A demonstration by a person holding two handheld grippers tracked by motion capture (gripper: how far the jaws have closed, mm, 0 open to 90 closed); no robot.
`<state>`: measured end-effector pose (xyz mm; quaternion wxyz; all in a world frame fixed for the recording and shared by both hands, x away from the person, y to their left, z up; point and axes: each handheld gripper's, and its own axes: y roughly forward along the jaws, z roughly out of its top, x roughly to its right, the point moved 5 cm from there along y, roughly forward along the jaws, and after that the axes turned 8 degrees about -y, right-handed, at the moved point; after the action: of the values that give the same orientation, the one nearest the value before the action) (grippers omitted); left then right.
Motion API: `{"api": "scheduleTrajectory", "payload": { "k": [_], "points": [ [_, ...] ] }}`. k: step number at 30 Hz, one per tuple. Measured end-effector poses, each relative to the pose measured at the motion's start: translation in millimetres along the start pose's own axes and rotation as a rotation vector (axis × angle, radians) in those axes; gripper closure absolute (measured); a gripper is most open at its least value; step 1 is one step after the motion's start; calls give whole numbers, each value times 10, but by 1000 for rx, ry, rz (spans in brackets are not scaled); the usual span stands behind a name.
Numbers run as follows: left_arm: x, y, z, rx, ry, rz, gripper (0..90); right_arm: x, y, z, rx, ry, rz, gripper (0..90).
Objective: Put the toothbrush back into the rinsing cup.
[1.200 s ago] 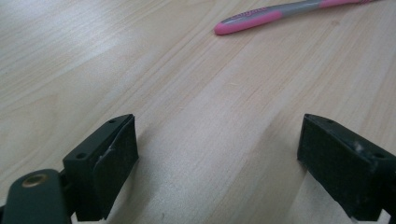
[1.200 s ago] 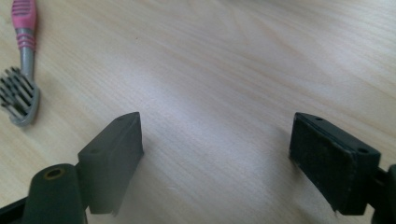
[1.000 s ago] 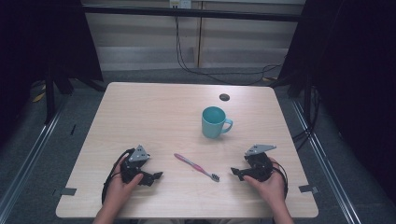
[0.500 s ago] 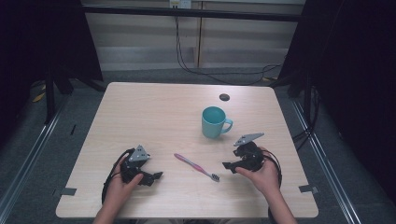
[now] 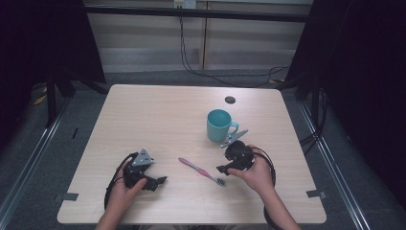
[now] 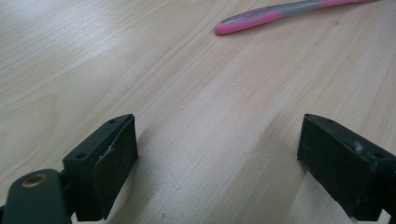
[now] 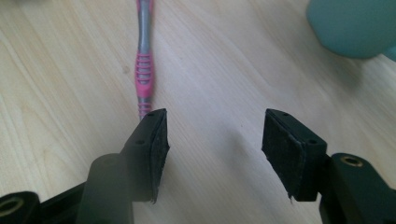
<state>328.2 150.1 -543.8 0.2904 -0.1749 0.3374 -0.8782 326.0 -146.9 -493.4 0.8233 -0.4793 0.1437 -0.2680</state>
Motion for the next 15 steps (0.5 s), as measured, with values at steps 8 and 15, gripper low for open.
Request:
{"api": "scheduleTrajectory", "payload": {
  "k": [8, 15],
  "points": [
    [-1, 0, 0, -1, 1, 0, 119, -89, 86, 138, -28, -23, 26, 429],
    [-1, -1, 0, -1, 1, 0, 119, -144, 160, 254, -40, -38, 77, 463]
  ]
}}
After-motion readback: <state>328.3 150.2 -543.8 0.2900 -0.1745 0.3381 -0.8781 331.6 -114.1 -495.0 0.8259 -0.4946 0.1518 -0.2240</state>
